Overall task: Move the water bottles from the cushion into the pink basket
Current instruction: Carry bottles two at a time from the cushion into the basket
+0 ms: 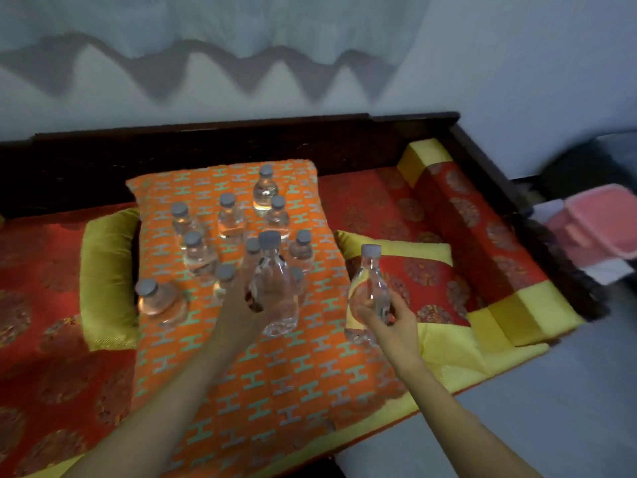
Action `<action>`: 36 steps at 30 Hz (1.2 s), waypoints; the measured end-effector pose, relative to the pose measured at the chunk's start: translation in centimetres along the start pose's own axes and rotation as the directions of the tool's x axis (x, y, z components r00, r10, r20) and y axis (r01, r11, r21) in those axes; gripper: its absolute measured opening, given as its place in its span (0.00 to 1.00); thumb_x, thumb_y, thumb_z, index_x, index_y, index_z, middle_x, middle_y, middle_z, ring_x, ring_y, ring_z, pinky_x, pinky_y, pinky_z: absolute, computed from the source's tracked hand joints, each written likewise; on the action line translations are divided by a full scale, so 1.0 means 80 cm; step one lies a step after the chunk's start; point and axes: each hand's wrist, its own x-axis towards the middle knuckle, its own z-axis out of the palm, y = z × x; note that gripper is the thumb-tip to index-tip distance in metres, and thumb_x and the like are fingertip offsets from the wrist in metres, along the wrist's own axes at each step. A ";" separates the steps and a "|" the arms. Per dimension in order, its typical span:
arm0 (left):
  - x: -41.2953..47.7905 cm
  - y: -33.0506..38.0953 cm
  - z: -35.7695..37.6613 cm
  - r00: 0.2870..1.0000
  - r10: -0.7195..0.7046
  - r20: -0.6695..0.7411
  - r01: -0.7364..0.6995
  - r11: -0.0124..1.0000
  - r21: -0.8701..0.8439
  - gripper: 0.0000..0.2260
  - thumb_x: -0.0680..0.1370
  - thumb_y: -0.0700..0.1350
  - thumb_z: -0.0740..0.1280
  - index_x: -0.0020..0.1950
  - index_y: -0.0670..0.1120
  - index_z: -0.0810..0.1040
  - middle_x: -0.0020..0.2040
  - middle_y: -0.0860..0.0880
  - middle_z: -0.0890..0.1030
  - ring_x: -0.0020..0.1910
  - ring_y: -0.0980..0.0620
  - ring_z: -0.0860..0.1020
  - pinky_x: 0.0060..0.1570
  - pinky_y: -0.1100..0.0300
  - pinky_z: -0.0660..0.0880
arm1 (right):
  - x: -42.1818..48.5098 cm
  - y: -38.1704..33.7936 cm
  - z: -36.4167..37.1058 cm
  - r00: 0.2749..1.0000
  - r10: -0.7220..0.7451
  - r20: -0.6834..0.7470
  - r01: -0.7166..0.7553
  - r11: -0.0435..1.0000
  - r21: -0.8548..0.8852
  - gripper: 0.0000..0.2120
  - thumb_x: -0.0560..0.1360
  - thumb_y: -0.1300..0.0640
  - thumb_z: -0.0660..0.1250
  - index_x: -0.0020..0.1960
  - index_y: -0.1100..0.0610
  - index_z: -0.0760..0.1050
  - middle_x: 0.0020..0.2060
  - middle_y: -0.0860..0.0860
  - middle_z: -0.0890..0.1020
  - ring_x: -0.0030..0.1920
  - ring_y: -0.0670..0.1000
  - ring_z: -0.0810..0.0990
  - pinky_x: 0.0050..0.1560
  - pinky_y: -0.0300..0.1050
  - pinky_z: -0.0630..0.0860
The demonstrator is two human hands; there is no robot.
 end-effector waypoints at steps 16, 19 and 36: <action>-0.013 0.146 0.386 0.929 0.146 0.341 -0.138 0.989 -0.049 0.18 0.68 0.43 0.78 0.51 0.58 0.77 0.40 0.59 0.83 0.36 0.63 0.80 0.33 0.70 0.74 | -0.085 0.023 -0.429 0.914 0.155 -0.375 -0.113 0.985 0.133 0.17 0.71 0.55 0.73 0.59 0.49 0.78 0.48 0.56 0.85 0.50 0.55 0.84 0.51 0.56 0.82; -0.028 0.174 0.475 0.935 0.128 0.331 -0.118 0.992 -0.052 0.18 0.67 0.44 0.78 0.51 0.57 0.76 0.43 0.56 0.82 0.37 0.62 0.80 0.32 0.70 0.75 | -0.093 0.032 -0.524 0.912 0.139 -0.386 -0.094 0.987 0.133 0.17 0.71 0.57 0.74 0.58 0.51 0.78 0.45 0.54 0.84 0.47 0.53 0.84 0.47 0.51 0.83; 0.047 0.246 0.843 0.924 0.132 0.359 -0.138 0.990 -0.007 0.23 0.60 0.47 0.81 0.52 0.56 0.80 0.43 0.58 0.84 0.41 0.63 0.81 0.34 0.72 0.74 | 0.009 0.111 -0.904 0.850 0.184 -0.493 -0.111 0.979 0.173 0.19 0.67 0.56 0.77 0.56 0.51 0.75 0.50 0.62 0.80 0.42 0.50 0.79 0.34 0.36 0.78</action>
